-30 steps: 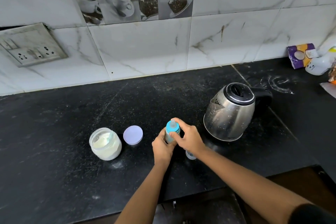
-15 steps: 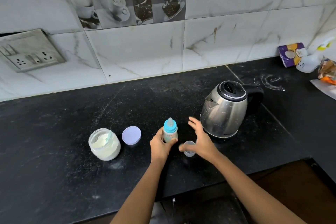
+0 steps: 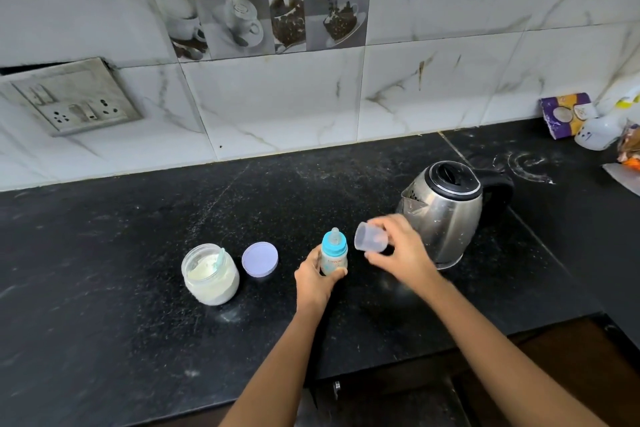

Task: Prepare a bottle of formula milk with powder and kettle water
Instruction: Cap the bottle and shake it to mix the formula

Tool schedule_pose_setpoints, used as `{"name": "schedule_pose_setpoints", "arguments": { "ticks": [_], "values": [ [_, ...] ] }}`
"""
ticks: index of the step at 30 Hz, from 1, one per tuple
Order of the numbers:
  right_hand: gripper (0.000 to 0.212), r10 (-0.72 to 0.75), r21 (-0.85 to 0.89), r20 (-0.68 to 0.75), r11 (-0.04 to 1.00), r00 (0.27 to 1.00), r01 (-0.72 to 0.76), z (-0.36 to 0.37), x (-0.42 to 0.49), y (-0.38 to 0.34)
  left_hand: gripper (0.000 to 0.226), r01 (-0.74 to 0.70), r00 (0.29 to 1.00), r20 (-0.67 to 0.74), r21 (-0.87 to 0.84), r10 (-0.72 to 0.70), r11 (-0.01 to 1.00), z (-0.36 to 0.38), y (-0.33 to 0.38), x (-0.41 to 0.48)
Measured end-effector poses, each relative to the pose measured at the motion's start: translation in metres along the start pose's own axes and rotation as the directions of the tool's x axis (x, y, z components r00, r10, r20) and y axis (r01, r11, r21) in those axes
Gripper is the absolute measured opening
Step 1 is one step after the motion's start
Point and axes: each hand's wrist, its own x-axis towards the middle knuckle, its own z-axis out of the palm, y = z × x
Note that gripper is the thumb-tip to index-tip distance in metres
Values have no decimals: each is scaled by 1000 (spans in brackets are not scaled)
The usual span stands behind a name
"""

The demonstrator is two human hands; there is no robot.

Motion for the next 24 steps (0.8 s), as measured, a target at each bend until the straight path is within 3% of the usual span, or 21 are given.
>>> {"name": "schedule_pose_setpoints", "arguments": {
  "ticks": [2, 4, 7, 10, 16, 24],
  "values": [
    [55, -122, -225, 248, 958, 961, 180, -23, 30, -20, 70, 1, 1000, 1, 1, -1, 1000, -1, 0, 1],
    [55, -171, -326, 433, 886, 885, 331, -31, 53, -39, 70, 4, 1000, 0, 6, -4, 1000, -1, 0, 1],
    [53, -200, -407, 584, 767, 787, 497, -24, 75, -62, 69, 3, 1000, 8, 5, -4, 1000, -1, 0, 1],
    [48, -127, -466, 701, 663, 702, 585, -10, 84, -73, 67, -6, 1000, 11, 10, 6, 1000, -2, 0, 1],
    [48, -97, -351, 728, 797, 678, 491, 8, 87, -60, 62, -49, 999, 16, 27, 48, 998, -3, -3, 3],
    [46, -40, -345, 640, 877, 767, 334, 20, 72, -47, 58, -35, 999, 14, 44, 35, 998, -3, -4, 2]
  ]
}}
